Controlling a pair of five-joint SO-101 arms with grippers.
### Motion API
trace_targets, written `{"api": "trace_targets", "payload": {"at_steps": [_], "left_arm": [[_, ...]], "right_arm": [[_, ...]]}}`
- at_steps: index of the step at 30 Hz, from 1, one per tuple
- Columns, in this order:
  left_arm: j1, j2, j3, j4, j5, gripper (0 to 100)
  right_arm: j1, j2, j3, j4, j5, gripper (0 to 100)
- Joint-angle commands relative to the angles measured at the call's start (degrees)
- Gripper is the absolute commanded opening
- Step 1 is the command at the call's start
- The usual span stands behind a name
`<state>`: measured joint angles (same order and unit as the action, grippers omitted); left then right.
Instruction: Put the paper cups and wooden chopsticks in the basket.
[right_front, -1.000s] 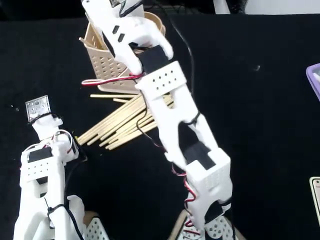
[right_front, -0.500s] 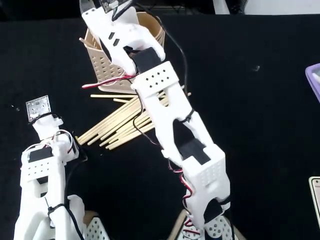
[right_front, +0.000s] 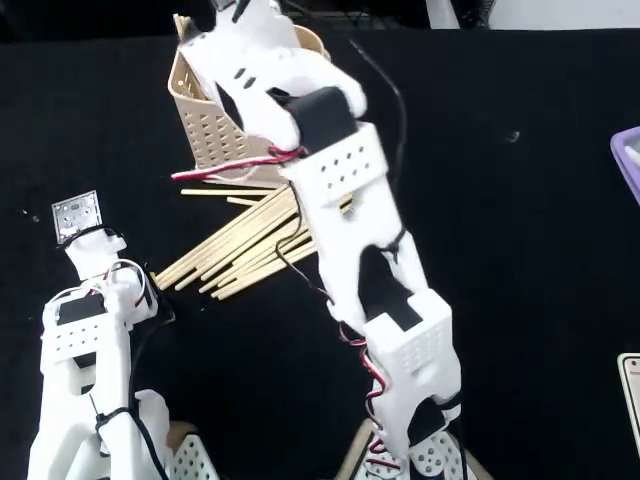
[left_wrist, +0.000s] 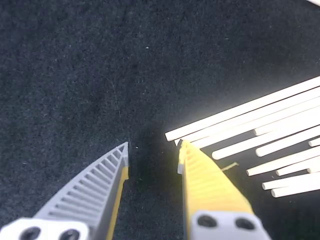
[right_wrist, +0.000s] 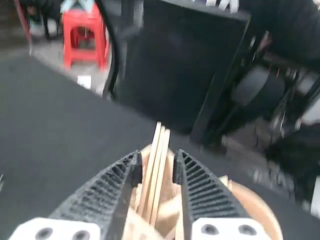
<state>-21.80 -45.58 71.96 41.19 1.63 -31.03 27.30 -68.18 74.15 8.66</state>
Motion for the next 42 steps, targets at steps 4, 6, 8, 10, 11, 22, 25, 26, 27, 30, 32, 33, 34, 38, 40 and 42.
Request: {"api": "trace_targets", "payload": {"at_steps": [4, 6, 8, 10, 11, 22, 25, 26, 27, 30, 32, 33, 34, 38, 40, 42], "left_arm": [[-0.13, -1.41, -0.57, -0.7, 0.26, 17], [-0.13, -1.41, -0.57, -0.7, 0.26, 17], [-0.22, -1.41, -0.57, -0.7, 0.26, 17], [-0.31, -1.41, -0.57, -0.7, 0.26, 17], [-0.31, -1.41, -0.57, -0.7, 0.26, 17], [-0.4, -1.41, -0.66, -0.7, 0.35, 17], [-0.22, -1.41, -0.66, -0.7, 0.35, 17], [-0.31, -1.41, -0.66, -0.7, 0.35, 17], [-0.4, -1.41, -0.66, -0.7, 0.35, 17], [-0.4, -1.41, -0.66, -0.7, 0.35, 17], [-0.4, -1.41, -0.66, -0.7, 0.35, 17], [-0.4, -1.41, -0.66, -0.7, 0.35, 17], [-0.4, -1.41, -0.66, -0.7, 0.35, 17], [-0.31, -1.41, -0.66, -0.7, 0.35, 17], [-0.22, -1.41, -0.66, -0.7, 0.35, 17], [-0.13, -1.41, -0.66, -0.7, 0.35, 17]], "right_arm": [[0.88, -5.49, -8.31, 21.54, -0.26, 11.3], [0.7, -5.49, -8.04, 24.7, -0.26, 11.3], [0.62, -5.32, -7.69, 26.81, -0.26, 11.3], [0.62, -5.85, -5.49, 27.08, -0.26, 11.3], [0.53, -6.2, -4.26, 27.08, -0.26, 11.3], [-4.57, -16.92, 28.97, 23.65, 1.76, 11.3], [-4.57, -18.77, 43.12, 16.62, 5.27, 11.3], [-4.75, -19.47, 47.87, 13.98, 6.07, 11.3], [-4.84, -20.09, 52.7, 10.99, 7.03, 11.3], [-4.84, -21.93, 65.98, 0.97, 10.2, 11.8], [-4.57, -22.29, 73.1, -4.75, 13.01, 15.8], [-4.57, -22.37, 76.44, -7.03, 14.33, 19.1], [-4.57, -22.37, 79.25, -8.88, 15.56, 22.3], [-4.75, -22.37, 86.73, -11.69, 24.88, 26.2], [-4.48, -22.37, 88.66, -11.69, 30.59, 24.9], [-4.31, -22.37, 90.24, -12.04, 34.73, 24.3]]}}
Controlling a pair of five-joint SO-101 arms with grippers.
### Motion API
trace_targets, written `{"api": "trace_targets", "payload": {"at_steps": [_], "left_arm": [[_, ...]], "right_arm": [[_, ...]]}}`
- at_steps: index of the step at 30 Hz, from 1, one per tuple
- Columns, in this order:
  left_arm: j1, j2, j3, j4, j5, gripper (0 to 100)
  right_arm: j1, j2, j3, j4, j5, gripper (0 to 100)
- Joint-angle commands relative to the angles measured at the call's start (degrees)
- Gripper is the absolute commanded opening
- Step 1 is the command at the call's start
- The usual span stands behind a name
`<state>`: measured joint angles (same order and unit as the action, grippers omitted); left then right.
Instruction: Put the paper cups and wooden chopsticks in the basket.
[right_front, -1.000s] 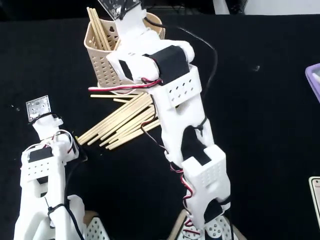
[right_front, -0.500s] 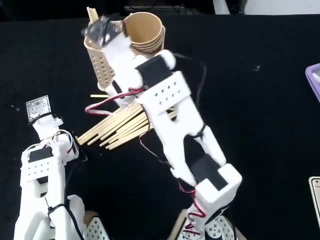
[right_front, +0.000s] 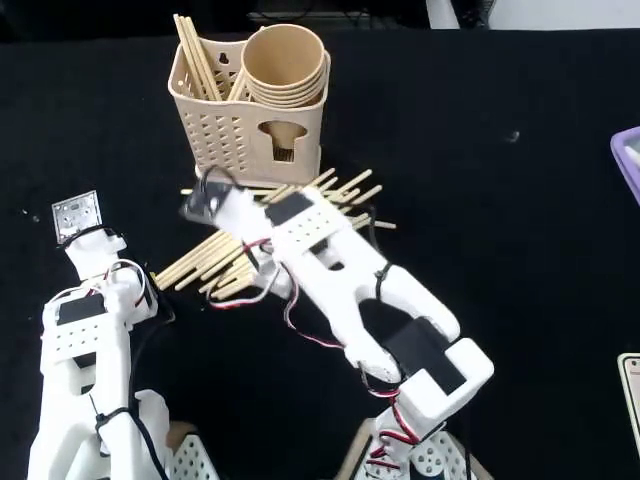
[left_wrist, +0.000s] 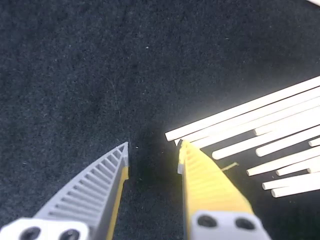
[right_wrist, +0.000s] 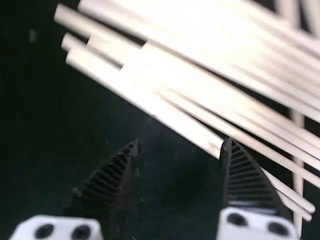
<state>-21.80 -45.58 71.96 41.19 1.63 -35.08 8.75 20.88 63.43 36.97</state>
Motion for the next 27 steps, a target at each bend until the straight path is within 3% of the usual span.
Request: {"api": "trace_targets", "payload": {"at_steps": [1, 8, 15, 27], "left_arm": [[-0.13, -1.41, -0.66, -0.7, 0.35, 17], [-0.13, -1.41, -0.66, -0.7, 0.35, 17], [-0.13, -1.41, -0.66, -0.7, 0.35, 17], [-0.4, -1.41, -0.66, -0.7, 0.35, 17]], "right_arm": [[0.09, -3.82, 1.8, -1.76, 7.56, 24.4], [3.69, -3.82, 2.51, -5.54, 9.41, 24.4], [4.66, -3.82, 2.59, -5.36, 17.41, 24.3], [4.48, 2.68, 1.98, -2.46, 17.93, 22.8]]}}
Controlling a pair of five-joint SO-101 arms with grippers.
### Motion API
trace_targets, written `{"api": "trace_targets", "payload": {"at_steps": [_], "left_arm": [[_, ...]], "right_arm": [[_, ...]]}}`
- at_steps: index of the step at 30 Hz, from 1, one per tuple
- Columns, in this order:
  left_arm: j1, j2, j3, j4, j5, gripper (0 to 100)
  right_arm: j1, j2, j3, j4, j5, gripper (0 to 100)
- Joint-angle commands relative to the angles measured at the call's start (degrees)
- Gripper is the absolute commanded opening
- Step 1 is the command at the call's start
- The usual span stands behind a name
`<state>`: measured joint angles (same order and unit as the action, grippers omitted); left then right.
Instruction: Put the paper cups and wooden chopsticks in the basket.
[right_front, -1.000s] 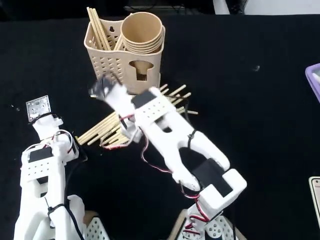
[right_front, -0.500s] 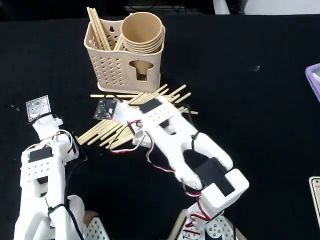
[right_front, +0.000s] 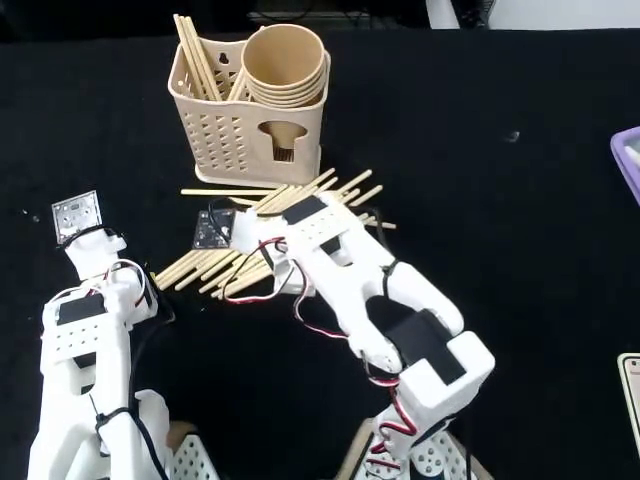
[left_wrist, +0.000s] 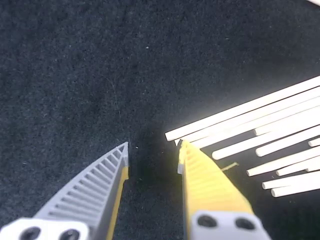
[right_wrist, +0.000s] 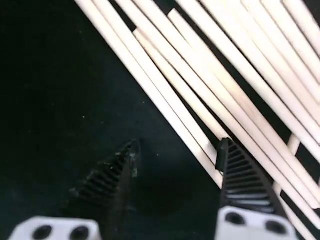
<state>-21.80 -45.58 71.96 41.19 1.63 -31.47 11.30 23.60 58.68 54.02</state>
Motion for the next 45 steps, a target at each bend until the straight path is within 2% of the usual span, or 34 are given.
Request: {"api": "trace_targets", "payload": {"at_steps": [1, 8, 16, 19, 22, 25, 32, 45], "left_arm": [[-0.4, -1.41, -0.66, -0.7, 0.35, 17], [-0.22, -1.41, -0.66, -0.7, 0.35, 17], [-0.4, -1.41, -0.75, -0.7, 0.35, 17], [-0.22, -1.41, -0.84, -0.7, 0.35, 17], [-0.22, -1.41, -0.84, -0.7, 0.35, 17], [-0.4, -1.41, -0.75, -0.7, 0.35, 17], [-0.48, -1.41, -0.75, -0.7, 0.26, 17], [-0.48, -1.41, -0.66, -0.7, 0.26, 17]], "right_arm": [[0.79, 0.04, -1.36, 3.96, 0.88, 20.6], [0.97, -4.79, -4.62, 13.54, 0.7, 1.2], [-0.18, -12.53, 0.22, 15.65, 0.53, 1.1], [-1.93, -13.23, 3.3, 12.84, -4.04, 3.2], [-5.19, -13.41, 4.97, 10.55, -8.88, 15.8], [-7.21, -13.14, 6.11, 6.68, -9.49, 25.3], [-7.82, -13.05, 10.33, -1.49, -9.41, 22.6], [-7.82, -9.27, 11.65, -1.85, -9.41, 22.6]]}}
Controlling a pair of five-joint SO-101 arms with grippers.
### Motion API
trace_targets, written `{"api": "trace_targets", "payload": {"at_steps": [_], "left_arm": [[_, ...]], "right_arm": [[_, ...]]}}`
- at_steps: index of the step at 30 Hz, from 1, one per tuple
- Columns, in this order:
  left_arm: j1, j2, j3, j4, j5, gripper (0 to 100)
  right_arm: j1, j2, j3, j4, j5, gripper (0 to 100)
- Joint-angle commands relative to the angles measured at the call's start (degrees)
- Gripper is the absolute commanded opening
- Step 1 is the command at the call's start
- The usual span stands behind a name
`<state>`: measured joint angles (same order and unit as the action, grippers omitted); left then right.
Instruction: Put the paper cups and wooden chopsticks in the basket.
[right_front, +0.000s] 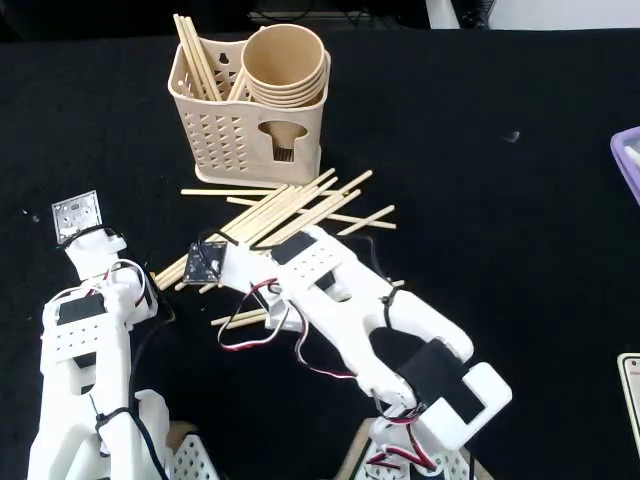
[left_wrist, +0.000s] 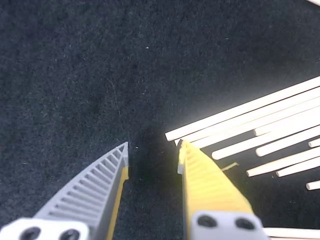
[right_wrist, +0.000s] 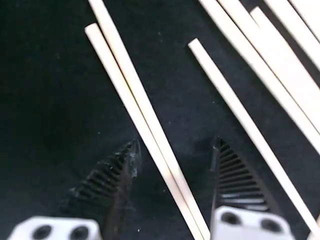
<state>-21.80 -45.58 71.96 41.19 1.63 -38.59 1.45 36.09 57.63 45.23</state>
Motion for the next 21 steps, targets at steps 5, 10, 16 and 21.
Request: {"api": "trace_targets", "payload": {"at_steps": [5, 10, 16, 21], "left_arm": [[-0.48, -1.41, -0.48, -0.7, 0.26, 17], [-0.48, -1.41, -0.48, -0.7, 0.26, 17], [-0.48, -1.41, -0.57, -0.7, 0.26, 17], [-0.48, -1.41, -0.66, -0.7, 0.26, 17]], "right_arm": [[-0.88, 7.78, -3.82, -0.35, -0.7, 21.4], [-0.7, 7.69, -5.49, -0.18, -1.14, 0.4], [-0.53, -1.1, -5.76, 4.4, -3.08, 1.1], [0.53, -11.74, -5.67, 7.3, -3.08, 1.1]]}}
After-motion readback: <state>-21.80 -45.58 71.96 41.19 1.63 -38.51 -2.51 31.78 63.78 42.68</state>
